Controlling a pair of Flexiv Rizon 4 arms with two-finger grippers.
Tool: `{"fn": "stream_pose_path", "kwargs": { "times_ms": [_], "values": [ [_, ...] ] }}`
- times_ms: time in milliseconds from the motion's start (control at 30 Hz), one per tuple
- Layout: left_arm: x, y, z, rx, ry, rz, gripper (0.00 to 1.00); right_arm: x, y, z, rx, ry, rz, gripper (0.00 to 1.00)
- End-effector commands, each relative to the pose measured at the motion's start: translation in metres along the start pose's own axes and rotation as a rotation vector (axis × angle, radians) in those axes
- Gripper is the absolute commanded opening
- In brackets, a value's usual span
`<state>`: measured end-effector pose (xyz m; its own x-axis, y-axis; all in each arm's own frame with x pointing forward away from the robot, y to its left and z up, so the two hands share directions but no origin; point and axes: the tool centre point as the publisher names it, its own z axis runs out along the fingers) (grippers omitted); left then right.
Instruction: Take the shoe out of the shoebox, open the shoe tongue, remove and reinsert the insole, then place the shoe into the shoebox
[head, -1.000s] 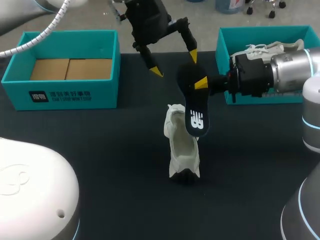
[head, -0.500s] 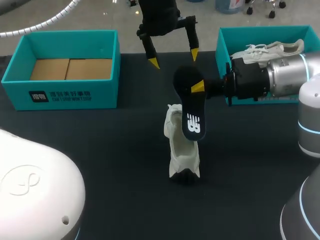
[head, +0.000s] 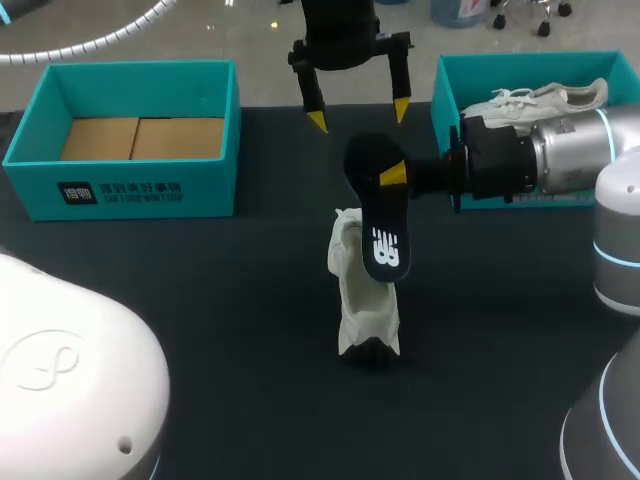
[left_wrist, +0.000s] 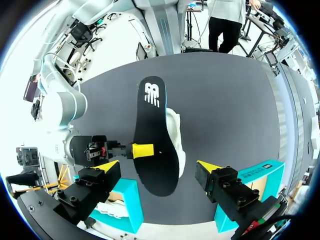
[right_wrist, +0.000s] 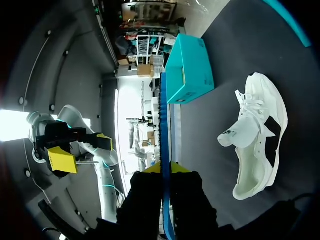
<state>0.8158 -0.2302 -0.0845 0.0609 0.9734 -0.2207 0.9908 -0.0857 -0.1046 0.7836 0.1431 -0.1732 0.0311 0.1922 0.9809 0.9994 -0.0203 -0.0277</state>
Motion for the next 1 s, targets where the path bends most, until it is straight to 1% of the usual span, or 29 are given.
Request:
{"fn": "stream_pose_path", "kwargs": {
  "times_ms": [33,267,500,667,800,1000],
  "values": [
    [0.004,-0.005,0.0,-0.011,-0.009,-0.001,1.0,0.001,0.001,0.001,0.005,0.001,-0.002,0.0],
    [0.004,-0.008,0.001,-0.025,-0.034,0.002,1.0,0.001,-0.002,0.002,0.013,0.008,0.001,0.0],
    [0.008,-0.012,0.004,-0.056,-0.122,0.004,1.0,0.003,-0.003,-0.004,0.01,0.018,0.004,0.0],
    [0.016,-0.016,0.008,-0.112,-0.223,0.004,1.0,0.003,-0.002,-0.006,0.008,0.033,0.012,0.0],
    [0.022,-0.019,0.01,-0.131,-0.282,-0.021,1.0,0.005,-0.002,-0.007,0.013,0.047,0.015,0.0],
    [0.027,-0.022,0.011,-0.192,-0.419,-0.033,1.0,0.011,-0.003,-0.01,0.017,0.064,0.013,0.0]
  ]
}}
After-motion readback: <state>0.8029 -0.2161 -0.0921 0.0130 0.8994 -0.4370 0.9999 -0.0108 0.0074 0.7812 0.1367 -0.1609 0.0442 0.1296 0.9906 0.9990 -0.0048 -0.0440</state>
